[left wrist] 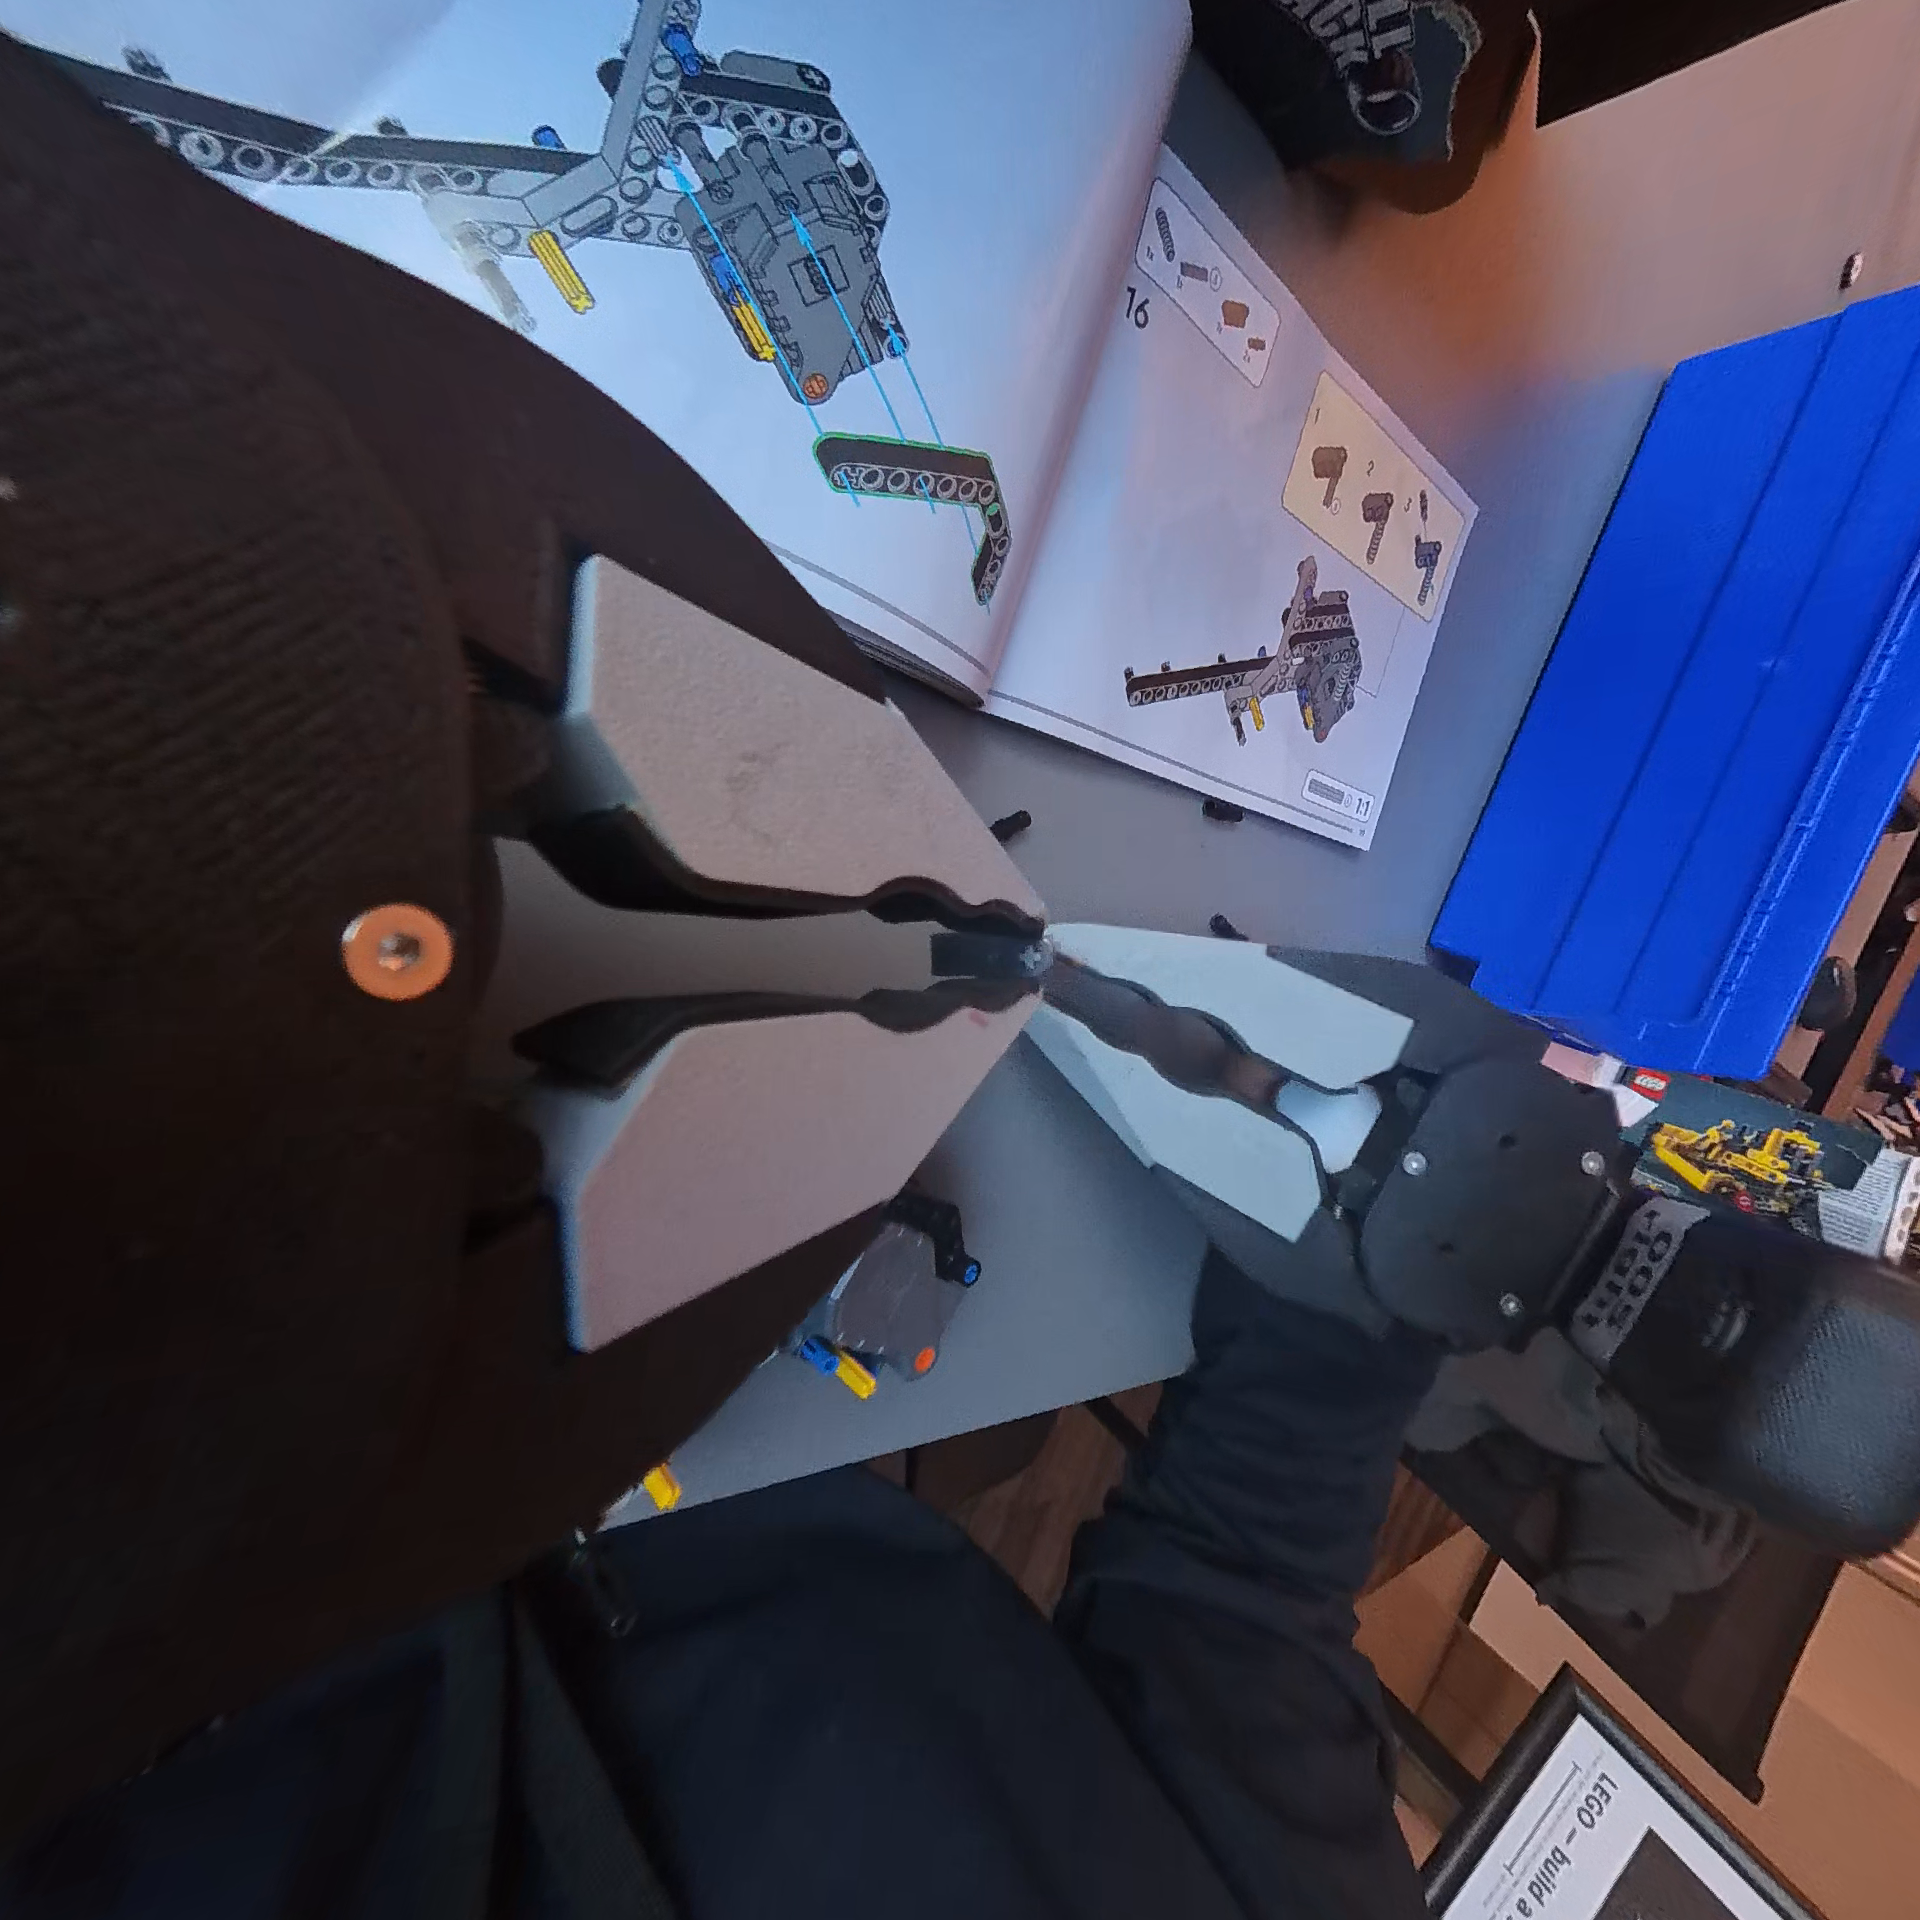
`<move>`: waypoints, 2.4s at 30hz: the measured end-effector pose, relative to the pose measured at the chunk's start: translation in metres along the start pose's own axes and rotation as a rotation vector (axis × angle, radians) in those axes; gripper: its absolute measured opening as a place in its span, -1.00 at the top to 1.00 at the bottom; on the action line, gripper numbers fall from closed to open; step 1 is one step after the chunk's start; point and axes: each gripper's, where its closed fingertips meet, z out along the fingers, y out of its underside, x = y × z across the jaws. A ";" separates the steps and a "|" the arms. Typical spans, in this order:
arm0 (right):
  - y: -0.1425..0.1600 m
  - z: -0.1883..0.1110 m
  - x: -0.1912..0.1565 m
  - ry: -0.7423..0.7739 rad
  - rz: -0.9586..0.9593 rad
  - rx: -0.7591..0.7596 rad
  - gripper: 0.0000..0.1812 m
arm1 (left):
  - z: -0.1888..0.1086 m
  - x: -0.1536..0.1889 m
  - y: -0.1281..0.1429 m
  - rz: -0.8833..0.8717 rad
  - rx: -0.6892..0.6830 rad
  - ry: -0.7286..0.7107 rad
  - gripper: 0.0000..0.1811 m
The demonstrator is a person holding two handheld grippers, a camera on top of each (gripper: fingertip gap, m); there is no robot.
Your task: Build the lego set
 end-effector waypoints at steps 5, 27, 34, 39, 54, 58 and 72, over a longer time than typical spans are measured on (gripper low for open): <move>0.002 0.002 0.004 -0.001 0.040 -0.012 0.86 | 0.000 0.000 0.001 0.003 -0.003 0.002 0.94; -0.006 0.008 -0.026 -0.210 -0.264 -0.087 1.00 | -0.009 -0.009 -0.001 -0.001 0.009 -0.036 0.94; -0.038 0.009 -0.038 -0.323 -0.568 -0.118 0.80 | -0.022 -0.019 -0.011 -0.008 0.055 -0.071 0.94; -0.026 0.027 -0.039 -0.391 -0.632 -0.263 0.70 | -0.030 -0.021 -0.016 -0.005 0.081 -0.087 0.94; -0.010 0.020 -0.014 -0.132 -0.338 -0.137 0.97 | -0.031 -0.014 -0.018 0.012 0.083 -0.069 0.93; -0.014 0.021 -0.016 -0.118 -0.315 -0.079 0.81 | -0.029 -0.018 -0.013 0.012 0.065 -0.083 0.94; -0.021 0.004 -0.022 -0.090 -0.184 -0.102 0.77 | -0.031 -0.023 -0.009 0.002 0.048 -0.082 0.94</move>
